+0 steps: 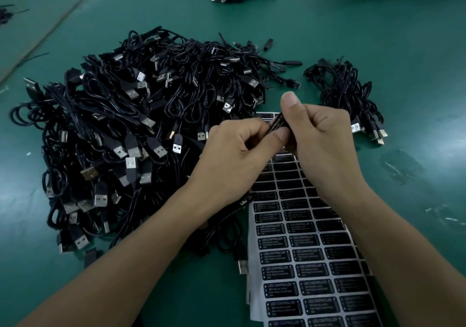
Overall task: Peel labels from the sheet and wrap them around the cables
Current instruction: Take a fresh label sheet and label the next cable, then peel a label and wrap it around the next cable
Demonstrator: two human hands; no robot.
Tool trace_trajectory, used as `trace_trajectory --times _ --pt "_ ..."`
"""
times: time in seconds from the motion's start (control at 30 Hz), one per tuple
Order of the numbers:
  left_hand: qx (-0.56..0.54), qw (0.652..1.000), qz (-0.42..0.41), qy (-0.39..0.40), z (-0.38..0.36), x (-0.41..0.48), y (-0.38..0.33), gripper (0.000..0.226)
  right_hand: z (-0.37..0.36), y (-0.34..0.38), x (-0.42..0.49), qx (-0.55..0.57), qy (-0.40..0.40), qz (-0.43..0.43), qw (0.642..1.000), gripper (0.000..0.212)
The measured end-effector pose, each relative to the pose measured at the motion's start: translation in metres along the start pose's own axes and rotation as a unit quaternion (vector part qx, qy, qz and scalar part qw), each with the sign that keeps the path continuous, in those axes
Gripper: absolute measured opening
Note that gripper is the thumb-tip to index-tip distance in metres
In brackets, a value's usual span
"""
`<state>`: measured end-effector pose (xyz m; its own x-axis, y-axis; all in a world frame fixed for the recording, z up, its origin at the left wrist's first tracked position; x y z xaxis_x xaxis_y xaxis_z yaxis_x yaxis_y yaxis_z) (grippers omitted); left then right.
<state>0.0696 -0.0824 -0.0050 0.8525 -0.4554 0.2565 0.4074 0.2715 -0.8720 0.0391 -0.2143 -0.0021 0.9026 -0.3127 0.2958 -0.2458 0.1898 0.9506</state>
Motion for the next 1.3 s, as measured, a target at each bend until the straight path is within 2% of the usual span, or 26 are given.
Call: trace_trajectory --times 0.1,0.2,0.23,0.3,0.37,0.47,0.57,0.7,0.77,0.9,1.0,1.1,1.2,1.3 --pt "-0.020 0.998 -0.009 -0.058 0.010 0.003 -0.004 0.042 -0.003 0.001 -0.003 0.016 0.036 -0.028 0.999 0.060" --pt "-0.072 0.987 0.002 -0.142 0.029 0.008 -0.004 0.041 -0.017 0.004 -0.012 0.026 0.142 -0.082 0.986 0.039" --pt "-0.094 0.981 0.016 -0.166 0.035 0.010 -0.003 0.042 -0.021 0.004 -0.014 0.011 0.175 -0.087 0.981 0.038" --pt "-0.129 0.969 0.053 -0.203 0.042 0.012 0.002 0.045 -0.030 0.006 -0.020 -0.047 0.230 -0.068 0.970 0.039" --pt "-0.157 0.961 0.095 -0.209 0.045 0.012 0.005 0.049 -0.040 0.007 -0.028 -0.078 0.276 -0.050 0.957 0.028" --pt "-0.185 0.951 0.130 -0.211 0.049 0.014 0.008 0.053 -0.044 0.008 -0.032 -0.057 0.282 -0.056 0.956 0.012" --pt "-0.203 0.936 0.149 -0.244 0.062 0.016 0.011 0.060 -0.040 0.012 -0.028 -0.022 0.267 -0.061 0.961 0.013" --pt "-0.259 0.913 0.187 -0.252 0.068 0.018 0.015 0.065 -0.031 0.020 -0.025 0.073 0.290 -0.112 0.948 0.013" --pt "-0.277 0.909 0.196 -0.243 0.068 0.017 0.016 0.068 -0.021 0.023 -0.018 0.110 0.257 -0.126 0.952 0.014" --pt "-0.284 0.912 0.215 -0.205 0.065 0.018 0.018 0.067 0.008 0.013 0.001 0.110 0.078 -0.116 0.984 0.018" --pt "-0.243 0.924 0.221 -0.195 0.063 0.017 0.020 0.053 0.031 0.000 0.013 0.037 -0.061 -0.100 0.992 0.014" --pt "-0.232 0.929 0.210 -0.198 0.062 0.017 0.021 0.041 0.051 -0.006 0.029 -0.088 -0.169 -0.060 0.980 0.012" --pt "-0.238 0.928 0.204 -0.202 0.063 0.017 0.024 0.035 0.056 0.000 0.040 -0.195 -0.197 -0.023 0.961 0.021" --pt "-0.242 0.926 0.203 -0.207 0.062 0.016 0.026 0.032 0.064 0.003 0.051 -0.253 -0.218 -0.013 0.942 0.029"
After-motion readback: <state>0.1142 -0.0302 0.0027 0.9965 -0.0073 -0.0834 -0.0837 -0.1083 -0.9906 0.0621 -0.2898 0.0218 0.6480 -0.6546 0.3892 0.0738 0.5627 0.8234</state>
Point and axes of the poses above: each hand's wrist, its own x-axis towards the middle knuckle, its own z-axis out of the back of the hand, y = z × x, the point moved 4 cm from there along x, towards the middle knuckle, and after that the axes turned 4 degrees about x, right-handed, at the moved point
